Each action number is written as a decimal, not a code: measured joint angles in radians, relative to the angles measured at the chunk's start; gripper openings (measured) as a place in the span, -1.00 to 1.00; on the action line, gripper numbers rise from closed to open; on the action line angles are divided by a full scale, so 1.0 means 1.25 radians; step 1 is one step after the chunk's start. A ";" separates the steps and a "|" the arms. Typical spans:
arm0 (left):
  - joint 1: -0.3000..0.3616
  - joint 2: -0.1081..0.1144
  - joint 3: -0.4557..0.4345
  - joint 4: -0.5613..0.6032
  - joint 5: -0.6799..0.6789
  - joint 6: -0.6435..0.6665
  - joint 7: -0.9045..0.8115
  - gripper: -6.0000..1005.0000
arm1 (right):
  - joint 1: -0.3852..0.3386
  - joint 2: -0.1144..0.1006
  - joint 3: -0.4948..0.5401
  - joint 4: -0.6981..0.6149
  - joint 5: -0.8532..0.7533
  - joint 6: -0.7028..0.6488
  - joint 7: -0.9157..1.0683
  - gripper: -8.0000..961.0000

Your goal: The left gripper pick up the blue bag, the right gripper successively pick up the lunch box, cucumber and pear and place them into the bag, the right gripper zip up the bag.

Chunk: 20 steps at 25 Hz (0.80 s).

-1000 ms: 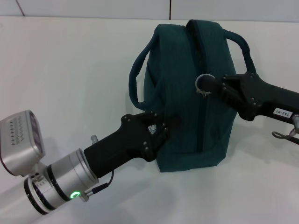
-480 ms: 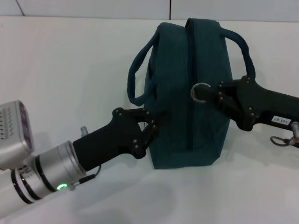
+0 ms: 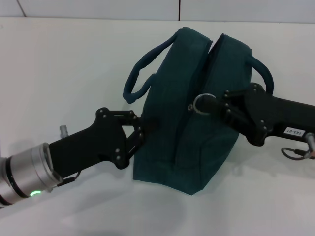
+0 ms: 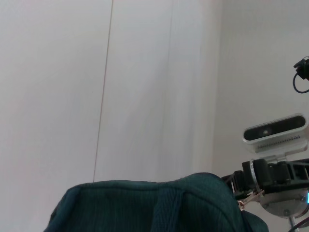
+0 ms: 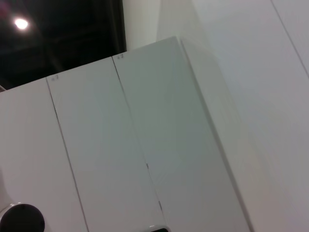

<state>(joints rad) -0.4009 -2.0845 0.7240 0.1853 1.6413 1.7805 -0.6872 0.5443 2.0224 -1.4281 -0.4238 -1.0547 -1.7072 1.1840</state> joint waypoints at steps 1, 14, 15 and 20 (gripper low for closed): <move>0.001 0.000 0.000 0.002 0.001 0.000 0.000 -0.85 | 0.000 0.001 0.000 0.001 0.002 0.005 0.000 -0.95; 0.003 -0.002 0.019 0.001 0.043 -0.011 0.008 -0.81 | -0.010 0.004 0.003 0.065 0.176 0.057 0.007 -0.95; 0.004 -0.002 0.021 0.001 0.043 -0.011 0.008 -0.80 | -0.011 0.004 0.004 0.068 0.182 0.058 0.007 -0.95; 0.005 -0.001 0.039 0.003 0.043 -0.011 0.008 -0.79 | -0.024 0.004 0.007 0.076 0.212 0.071 0.007 -0.95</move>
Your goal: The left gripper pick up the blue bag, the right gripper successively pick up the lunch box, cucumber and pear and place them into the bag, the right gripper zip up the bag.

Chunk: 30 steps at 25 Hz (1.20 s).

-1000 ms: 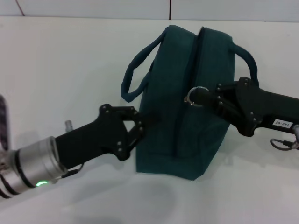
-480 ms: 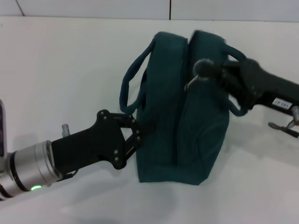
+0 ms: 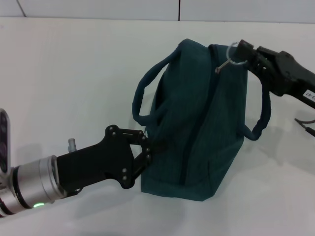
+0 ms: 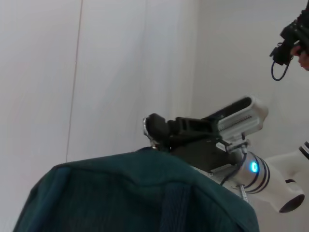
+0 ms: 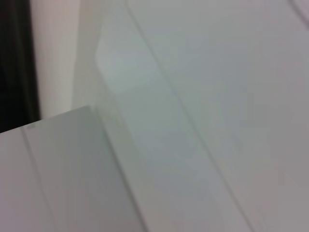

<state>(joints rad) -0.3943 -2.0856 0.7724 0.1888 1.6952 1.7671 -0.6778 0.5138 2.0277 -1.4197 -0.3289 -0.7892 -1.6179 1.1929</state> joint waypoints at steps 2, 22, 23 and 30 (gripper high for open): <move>0.001 0.001 0.000 0.000 0.000 0.000 0.000 -0.78 | -0.009 -0.001 0.001 0.004 0.015 0.010 -0.001 -0.95; 0.035 0.000 -0.001 -0.003 -0.133 -0.017 0.044 -0.73 | -0.086 -0.007 0.039 0.006 -0.027 -0.092 -0.047 -0.95; 0.035 0.001 -0.001 -0.002 -0.133 -0.017 0.044 -0.72 | -0.091 -0.008 0.044 0.007 -0.027 -0.086 -0.048 -0.95; 0.038 0.002 -0.001 -0.001 -0.133 -0.021 0.044 -0.70 | -0.102 -0.009 0.055 0.015 -0.027 -0.053 -0.067 -0.95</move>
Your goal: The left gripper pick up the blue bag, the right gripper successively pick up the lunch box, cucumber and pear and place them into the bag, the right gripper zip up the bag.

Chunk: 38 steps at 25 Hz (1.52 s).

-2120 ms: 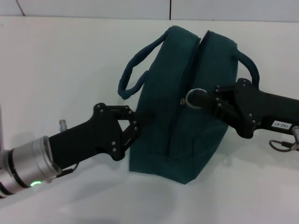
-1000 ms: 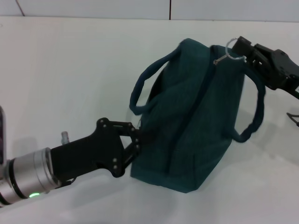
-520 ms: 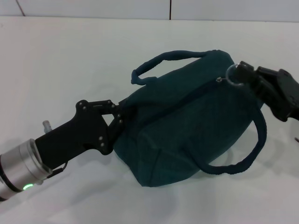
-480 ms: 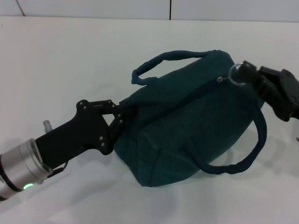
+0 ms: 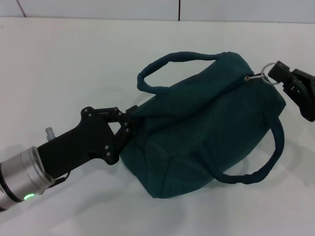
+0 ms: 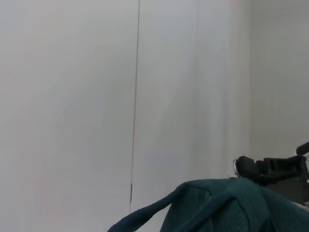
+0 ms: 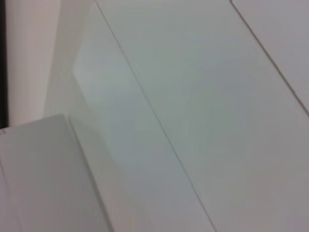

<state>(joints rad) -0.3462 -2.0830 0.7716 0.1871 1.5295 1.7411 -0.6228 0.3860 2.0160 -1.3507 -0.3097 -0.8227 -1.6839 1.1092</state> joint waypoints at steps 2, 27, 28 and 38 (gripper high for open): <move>0.001 0.000 0.000 0.000 0.000 -0.002 0.000 -0.70 | -0.002 0.000 0.003 0.000 0.000 0.006 -0.008 -0.95; -0.045 0.004 -0.006 0.004 -0.041 -0.019 -0.105 -0.62 | 0.007 0.002 -0.011 0.033 -0.010 0.025 -0.041 -0.95; -0.051 0.005 -0.006 0.004 -0.043 -0.020 -0.120 -0.62 | 0.009 0.002 -0.022 0.032 -0.011 0.022 -0.042 -0.95; -0.100 0.011 0.003 0.069 -0.004 -0.010 -0.249 -0.49 | 0.016 0.003 -0.051 0.031 -0.012 0.017 -0.045 -0.95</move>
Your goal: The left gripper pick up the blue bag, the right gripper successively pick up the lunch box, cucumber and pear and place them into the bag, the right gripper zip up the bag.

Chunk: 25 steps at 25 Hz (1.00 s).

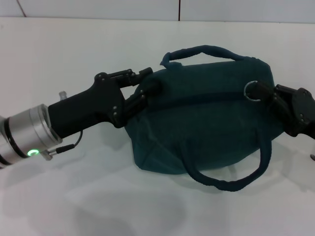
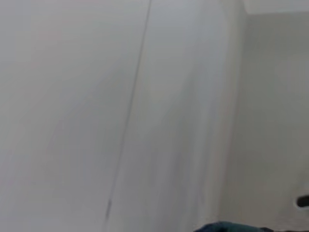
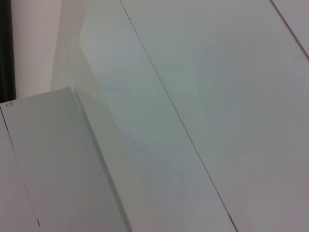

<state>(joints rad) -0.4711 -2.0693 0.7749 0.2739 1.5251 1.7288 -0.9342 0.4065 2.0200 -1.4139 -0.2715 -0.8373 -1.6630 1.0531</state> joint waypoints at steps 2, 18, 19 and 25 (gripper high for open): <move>-0.001 0.001 0.000 0.040 0.029 0.006 -0.051 -0.42 | 0.000 0.000 0.000 0.000 0.000 0.000 -0.006 -0.95; -0.057 0.055 0.030 0.279 0.114 0.089 -0.470 -0.27 | 0.004 -0.001 -0.002 0.001 -0.006 -0.005 -0.032 -0.95; -0.060 0.053 0.036 0.296 0.115 0.088 -0.489 -0.26 | 0.004 0.000 -0.002 0.001 -0.007 -0.005 -0.032 -0.95; -0.080 0.026 0.049 0.445 0.146 0.054 -0.610 -0.18 | 0.004 0.001 -0.010 0.005 -0.008 -0.015 -0.049 -0.95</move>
<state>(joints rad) -0.5710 -2.0363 0.8363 0.8304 1.7080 1.7968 -1.6965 0.4110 2.0214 -1.4267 -0.2649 -0.8468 -1.6812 0.9918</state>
